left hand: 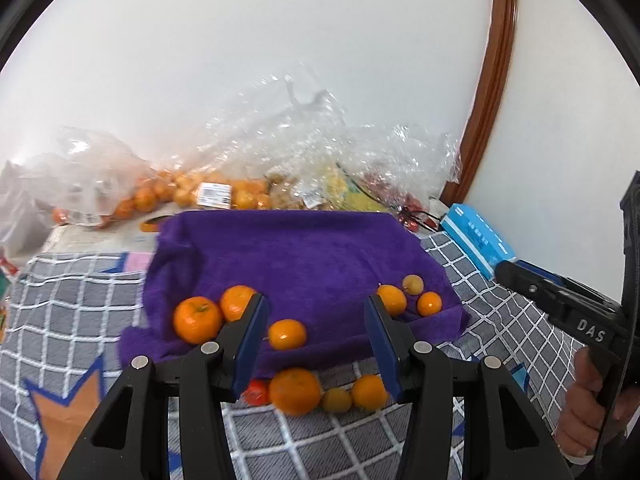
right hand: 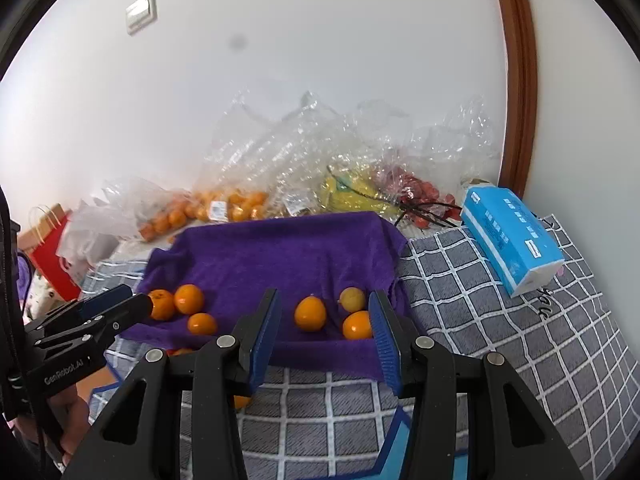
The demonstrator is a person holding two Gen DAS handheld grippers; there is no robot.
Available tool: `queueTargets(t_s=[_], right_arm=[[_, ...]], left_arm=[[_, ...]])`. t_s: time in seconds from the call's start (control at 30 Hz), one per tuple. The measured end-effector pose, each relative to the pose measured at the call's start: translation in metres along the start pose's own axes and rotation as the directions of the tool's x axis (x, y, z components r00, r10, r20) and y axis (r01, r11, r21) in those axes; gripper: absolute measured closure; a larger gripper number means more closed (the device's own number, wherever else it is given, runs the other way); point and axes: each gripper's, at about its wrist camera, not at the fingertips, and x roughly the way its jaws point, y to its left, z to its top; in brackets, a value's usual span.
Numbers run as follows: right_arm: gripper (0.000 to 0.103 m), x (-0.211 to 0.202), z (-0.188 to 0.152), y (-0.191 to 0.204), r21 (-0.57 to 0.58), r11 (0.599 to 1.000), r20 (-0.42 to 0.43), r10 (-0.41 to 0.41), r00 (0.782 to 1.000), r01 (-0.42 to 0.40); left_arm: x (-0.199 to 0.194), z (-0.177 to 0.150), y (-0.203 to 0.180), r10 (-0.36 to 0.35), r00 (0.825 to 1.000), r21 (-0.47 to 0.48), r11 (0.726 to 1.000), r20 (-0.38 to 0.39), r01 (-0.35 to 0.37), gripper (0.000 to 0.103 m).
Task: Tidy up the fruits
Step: 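Withdraw both open tools from the towel back toward the fruit row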
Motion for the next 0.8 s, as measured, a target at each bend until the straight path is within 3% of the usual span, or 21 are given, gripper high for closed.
queueTargets(t_s=[0.17,0.4,0.57,0.8], right_arm=[[0.056,-0.018,-0.008,0.003,0.02,1.0,0.007,0.02,1.0,-0.02],[0.037,-0.036,-0.018,0.018,-0.031,0.999,0.017,0.012,1.0,-0.012],[0.034,-0.047,-0.026,0.03,-0.074,0.997,0.054,-0.003,0.999,0.007],[0.034,-0.048,-0.04,0.04,-0.099,0.994,0.072,0.051,0.996,-0.044]], left_arm=[[-0.02,-0.015,0.015,0.002,1.0,-0.068,0.998,-0.018,-0.004,0.055],[-0.037,-0.029,0.022,0.018,1.0,-0.078,0.997,-0.025,-0.02,0.055],[-0.051,-0.035,0.022,0.027,1.0,-0.07,0.997,-0.005,-0.027,0.054],[-0.061,-0.043,0.02,0.047,0.999,-0.042,0.998,0.017,-0.046,0.054]])
